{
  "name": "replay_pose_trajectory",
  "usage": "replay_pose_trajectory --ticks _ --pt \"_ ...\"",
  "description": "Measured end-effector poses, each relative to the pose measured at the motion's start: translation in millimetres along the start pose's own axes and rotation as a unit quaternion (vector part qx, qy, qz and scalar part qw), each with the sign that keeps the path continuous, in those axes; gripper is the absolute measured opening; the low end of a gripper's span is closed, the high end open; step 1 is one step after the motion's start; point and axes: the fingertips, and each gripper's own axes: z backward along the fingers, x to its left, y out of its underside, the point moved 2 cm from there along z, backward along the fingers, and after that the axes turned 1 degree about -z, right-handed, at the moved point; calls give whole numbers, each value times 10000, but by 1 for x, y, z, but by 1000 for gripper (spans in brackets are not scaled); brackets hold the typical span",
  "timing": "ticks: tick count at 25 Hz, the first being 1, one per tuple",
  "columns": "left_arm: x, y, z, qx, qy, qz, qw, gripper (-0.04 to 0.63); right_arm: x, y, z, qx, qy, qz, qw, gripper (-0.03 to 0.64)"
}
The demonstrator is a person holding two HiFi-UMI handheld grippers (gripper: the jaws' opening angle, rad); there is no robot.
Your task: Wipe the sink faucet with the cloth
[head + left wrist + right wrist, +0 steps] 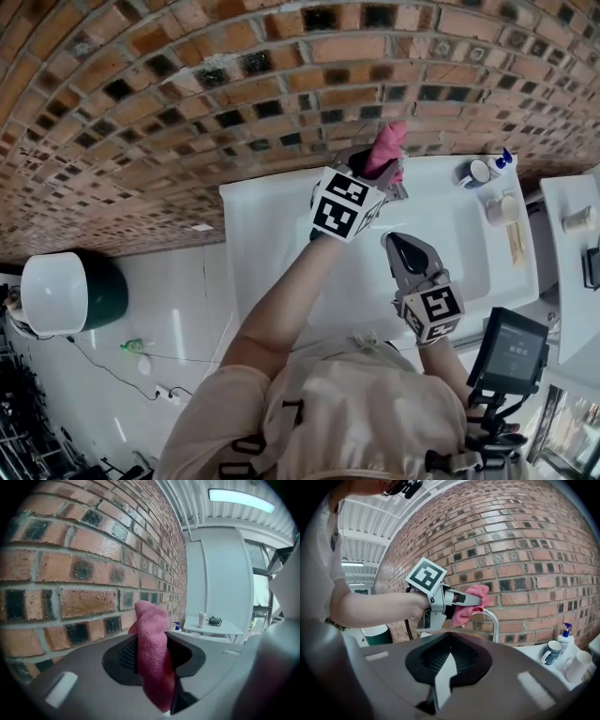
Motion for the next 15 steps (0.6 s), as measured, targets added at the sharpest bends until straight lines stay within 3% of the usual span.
replay_pose_trajectory --ticks 8,12,15 --pt "36 18 6 -148 -586 146 9981 130 -8 3 -5 54 -43 -31 10000 -6" --pt "51 29 15 -469 -737 466 9951 132 -16 0 -11 24 -23 7 10000 -6" --pt "51 33 18 -633 -813 372 9940 132 -25 -7 -17 -83 29 84 9999 -6"
